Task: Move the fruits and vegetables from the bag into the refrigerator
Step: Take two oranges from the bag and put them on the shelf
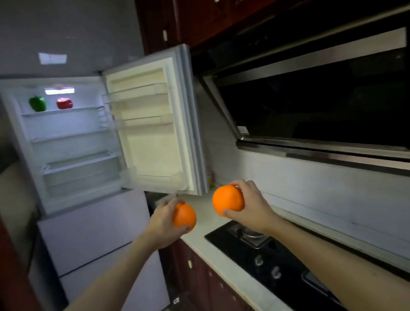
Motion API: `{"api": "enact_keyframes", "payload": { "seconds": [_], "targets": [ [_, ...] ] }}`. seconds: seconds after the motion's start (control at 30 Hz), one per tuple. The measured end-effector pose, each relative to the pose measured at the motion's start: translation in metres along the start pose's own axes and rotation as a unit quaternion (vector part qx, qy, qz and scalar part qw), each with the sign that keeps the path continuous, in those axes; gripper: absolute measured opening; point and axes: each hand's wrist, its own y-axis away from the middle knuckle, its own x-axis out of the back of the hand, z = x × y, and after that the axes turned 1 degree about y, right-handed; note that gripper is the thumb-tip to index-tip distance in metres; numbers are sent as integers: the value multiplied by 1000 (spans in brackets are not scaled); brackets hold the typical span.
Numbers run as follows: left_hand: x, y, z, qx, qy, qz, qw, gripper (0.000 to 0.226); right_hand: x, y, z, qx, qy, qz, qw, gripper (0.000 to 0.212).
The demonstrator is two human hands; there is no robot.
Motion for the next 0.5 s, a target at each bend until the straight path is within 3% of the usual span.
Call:
{"api": "enact_keyframes", "payload": {
  "seconds": [0.5],
  "targets": [
    [120,50,-148,134,-52,131,981,72,-134,-105,-90,101,-54,-67,991,64]
  ]
}}
